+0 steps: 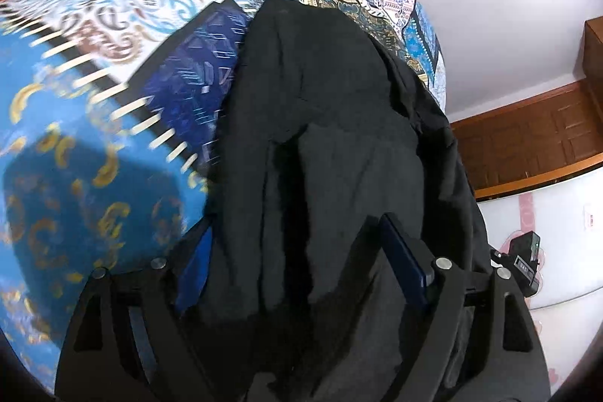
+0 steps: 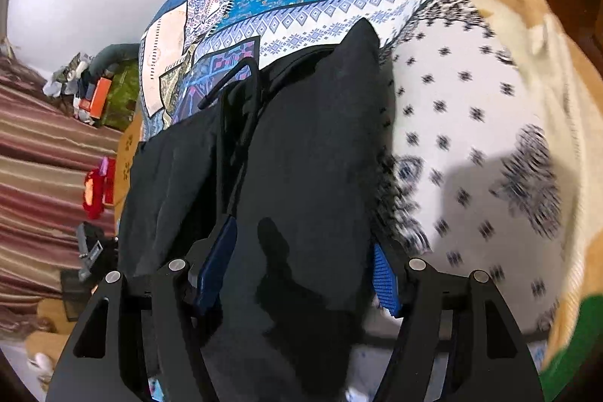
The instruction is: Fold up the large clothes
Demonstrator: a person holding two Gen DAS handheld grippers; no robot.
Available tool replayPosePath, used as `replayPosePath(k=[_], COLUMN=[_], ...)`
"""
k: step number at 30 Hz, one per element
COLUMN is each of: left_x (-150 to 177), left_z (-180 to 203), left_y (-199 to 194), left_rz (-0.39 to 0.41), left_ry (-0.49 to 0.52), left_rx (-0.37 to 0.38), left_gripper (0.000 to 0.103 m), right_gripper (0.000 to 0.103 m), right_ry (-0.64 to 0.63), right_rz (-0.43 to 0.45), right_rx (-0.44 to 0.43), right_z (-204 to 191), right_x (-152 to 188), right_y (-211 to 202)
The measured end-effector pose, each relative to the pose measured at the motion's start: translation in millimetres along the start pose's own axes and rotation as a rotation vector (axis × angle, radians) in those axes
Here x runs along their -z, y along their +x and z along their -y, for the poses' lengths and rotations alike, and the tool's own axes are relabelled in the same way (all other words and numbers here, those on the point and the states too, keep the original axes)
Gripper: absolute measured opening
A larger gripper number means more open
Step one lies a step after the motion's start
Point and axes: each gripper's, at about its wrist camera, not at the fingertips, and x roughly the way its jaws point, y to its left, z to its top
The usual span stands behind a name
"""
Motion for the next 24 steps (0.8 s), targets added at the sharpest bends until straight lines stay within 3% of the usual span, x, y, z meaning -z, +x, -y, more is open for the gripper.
replayPosePath(k=[3,5,7,9,10,12,15,19,24], left_x=[-3,0,4,5,5,4,4,-6,-29], left_z=[15,28,38,41,43,49,61,94,125], left_y=[10,14,15,11,8,-2,-25,-55,-69], left_rz=[-0.001,0.015,0.038,0.062,0.066,0.082,0.121,0.176,0.228], left_ry=[0.08,0.141,0.181,0.19,0.187,0.182,0.213,0.284,0.351], left_rx=[-0.03,-0.095,-0.17,-0.24,-0.273,-0.28,-0.289,-0.231,-0.256], left_gripper=[0.083,0.08,0.067,0.036,0.029,0.016,0.013,0.012,0.011], right_gripper=[0.063,0.054,0.027,0.018,0.012,0.008,0.006,0.006,0.005], right_ry=[-0.013,-0.027,-0.044,-0.057,-0.06,-0.079,-0.098,-0.184,-0.268], right_rz=[-0.019,-0.027,-0.024,-0.013,-0.004,0.032,0.076,0.128,0.19], right_rx=[0.002,0.021,0.073,0.079,0.071,0.057,0.025,0.029,0.01], right_z=[-5,-8,-10,-11,-11,-14,-26,-62,-103], right_x=[-6,-7,-4,-3,-3,-2,-3,-10,-30], right_y=[7,10,6,-1,-5,-18,-37,-57,-71])
